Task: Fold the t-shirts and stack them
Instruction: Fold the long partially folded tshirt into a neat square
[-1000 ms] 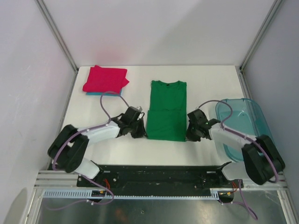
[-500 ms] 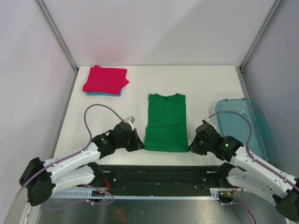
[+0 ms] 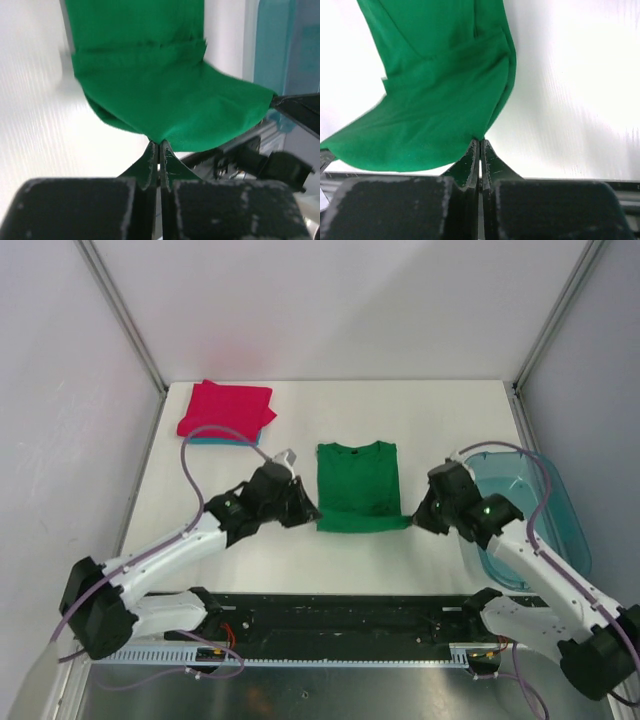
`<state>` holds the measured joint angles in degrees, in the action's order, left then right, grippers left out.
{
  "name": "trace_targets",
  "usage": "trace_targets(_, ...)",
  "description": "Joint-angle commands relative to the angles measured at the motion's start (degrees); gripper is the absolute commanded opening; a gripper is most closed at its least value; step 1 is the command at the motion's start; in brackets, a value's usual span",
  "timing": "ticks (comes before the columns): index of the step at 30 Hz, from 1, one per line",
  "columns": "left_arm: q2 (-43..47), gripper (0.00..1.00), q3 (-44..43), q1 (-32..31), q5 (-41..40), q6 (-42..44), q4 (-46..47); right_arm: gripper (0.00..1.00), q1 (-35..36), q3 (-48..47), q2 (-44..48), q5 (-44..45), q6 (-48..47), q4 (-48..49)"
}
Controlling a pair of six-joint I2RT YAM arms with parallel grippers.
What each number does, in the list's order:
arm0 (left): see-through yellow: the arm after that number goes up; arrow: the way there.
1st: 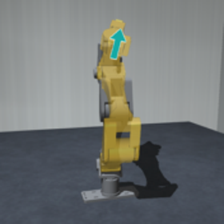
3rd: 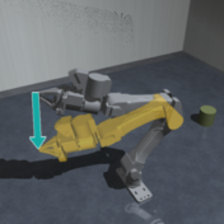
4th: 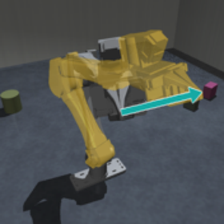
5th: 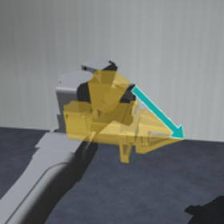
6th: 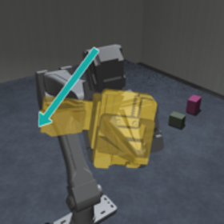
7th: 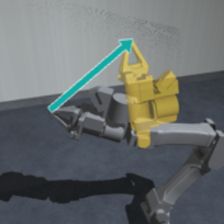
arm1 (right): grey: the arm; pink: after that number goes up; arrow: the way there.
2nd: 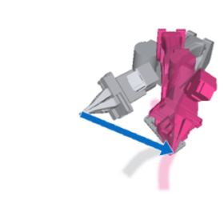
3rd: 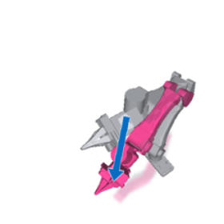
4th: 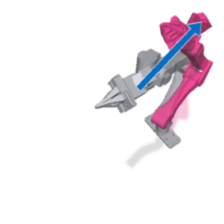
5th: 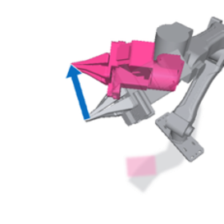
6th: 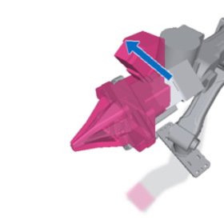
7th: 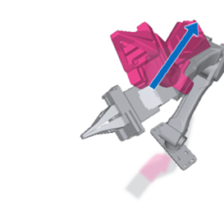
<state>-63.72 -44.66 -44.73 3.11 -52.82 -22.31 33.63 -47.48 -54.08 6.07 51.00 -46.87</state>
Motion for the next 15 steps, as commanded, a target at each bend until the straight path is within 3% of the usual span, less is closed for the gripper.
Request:
trace_targets(1,-7.5,0.00,-10.1,5.2,-0.9,5.8,0.3,0.00,-8.0,-6.5,-7.2,-4.0,-9.2,6.6)
trace_targets(8,-25.9,0.00,-27.0,13.5,1.9,11.3,0.4,0.00,-17.5,-16.6,-27.1,-10.5,-15.4,18.5)
trace_targets(15,-43.7,0.00,-40.7,18.6,6.1,13.2,0.6,0.00,-22.0,-29.6,-45.1,-14.1,-16.1,25.5)
